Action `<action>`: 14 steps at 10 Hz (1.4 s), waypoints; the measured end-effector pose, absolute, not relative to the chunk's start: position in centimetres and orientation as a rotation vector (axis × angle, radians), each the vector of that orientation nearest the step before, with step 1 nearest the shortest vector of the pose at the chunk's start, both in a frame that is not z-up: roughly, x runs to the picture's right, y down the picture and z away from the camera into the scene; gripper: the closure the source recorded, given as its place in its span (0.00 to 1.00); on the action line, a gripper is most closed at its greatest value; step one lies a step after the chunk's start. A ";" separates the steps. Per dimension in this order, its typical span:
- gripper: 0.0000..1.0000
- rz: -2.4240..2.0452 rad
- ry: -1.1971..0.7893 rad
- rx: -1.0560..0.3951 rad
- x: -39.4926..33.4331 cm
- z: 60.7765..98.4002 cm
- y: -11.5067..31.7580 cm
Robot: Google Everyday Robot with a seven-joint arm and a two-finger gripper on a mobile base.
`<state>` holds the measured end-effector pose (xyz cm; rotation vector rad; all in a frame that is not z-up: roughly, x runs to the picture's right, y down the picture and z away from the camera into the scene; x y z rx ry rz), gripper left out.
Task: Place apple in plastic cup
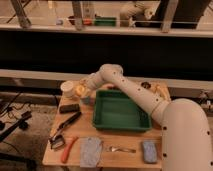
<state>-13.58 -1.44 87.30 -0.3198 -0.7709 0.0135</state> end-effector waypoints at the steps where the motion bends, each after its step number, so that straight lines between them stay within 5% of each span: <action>1: 0.91 0.016 -0.771 -0.319 -13.6 87.4 -1.5; 14: 0.91 0.064 -0.837 -0.336 -12.7 87.4 -1.6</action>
